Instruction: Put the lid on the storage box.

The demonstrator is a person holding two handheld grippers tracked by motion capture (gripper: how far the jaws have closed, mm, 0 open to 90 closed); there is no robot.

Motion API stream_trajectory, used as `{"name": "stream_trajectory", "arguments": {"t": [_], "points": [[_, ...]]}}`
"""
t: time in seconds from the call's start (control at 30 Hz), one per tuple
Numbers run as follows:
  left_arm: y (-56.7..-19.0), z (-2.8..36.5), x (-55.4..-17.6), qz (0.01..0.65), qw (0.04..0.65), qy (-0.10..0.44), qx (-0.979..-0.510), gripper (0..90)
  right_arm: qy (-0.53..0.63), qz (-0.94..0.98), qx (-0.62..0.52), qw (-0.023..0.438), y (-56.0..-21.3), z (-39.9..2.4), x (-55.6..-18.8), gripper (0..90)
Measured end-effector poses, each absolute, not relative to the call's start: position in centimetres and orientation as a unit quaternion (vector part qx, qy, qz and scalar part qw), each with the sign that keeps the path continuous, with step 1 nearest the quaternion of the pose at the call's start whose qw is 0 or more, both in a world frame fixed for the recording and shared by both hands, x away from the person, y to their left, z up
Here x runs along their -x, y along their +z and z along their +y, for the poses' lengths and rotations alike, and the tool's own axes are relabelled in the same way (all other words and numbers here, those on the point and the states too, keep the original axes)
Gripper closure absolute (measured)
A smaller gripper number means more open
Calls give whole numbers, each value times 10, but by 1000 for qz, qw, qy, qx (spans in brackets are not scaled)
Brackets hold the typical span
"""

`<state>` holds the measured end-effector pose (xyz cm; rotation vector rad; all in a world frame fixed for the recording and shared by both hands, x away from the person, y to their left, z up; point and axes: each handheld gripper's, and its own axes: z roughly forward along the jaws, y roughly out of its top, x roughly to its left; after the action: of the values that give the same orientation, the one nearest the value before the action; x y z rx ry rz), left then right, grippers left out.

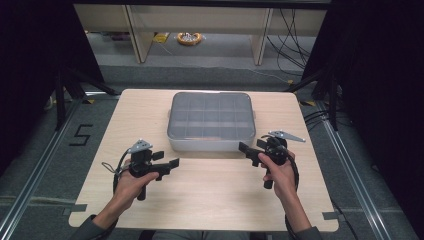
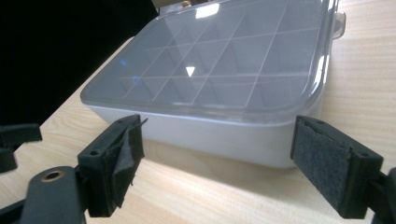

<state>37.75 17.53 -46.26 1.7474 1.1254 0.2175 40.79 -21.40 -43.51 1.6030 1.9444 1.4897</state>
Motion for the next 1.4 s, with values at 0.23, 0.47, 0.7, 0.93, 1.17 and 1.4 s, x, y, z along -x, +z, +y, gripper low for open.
{"name": "stream_trajectory", "arguments": {"t": [0.23, 0.47, 0.7, 0.93, 1.17, 1.4], "points": [[-471, 174, -367, 455, 496, 80, -735, 210, 496, 670, -543, 105, -439, -210, -398, 162], [-478, 170, -358, 448, 497, 65, -740, 161, 486, 689, -528, 104, -445, -209, -392, 163], [-481, 170, -349, 431, 498, 69, -750, 150, 487, 691, -522, 112, -451, -207, -383, 162], [-485, 170, -338, 419, 489, 77, -761, 150, 476, 706, -516, 96, -458, -207, -369, 162], [-490, 168, -330, 422, 479, 77, -766, 150, 477, 710, -510, 88, -465, -206, -358, 164], [-492, 164, -321, 418, 477, 71, -770, 150, 473, 719, -501, 85, -471, -206, -346, 164]]}}
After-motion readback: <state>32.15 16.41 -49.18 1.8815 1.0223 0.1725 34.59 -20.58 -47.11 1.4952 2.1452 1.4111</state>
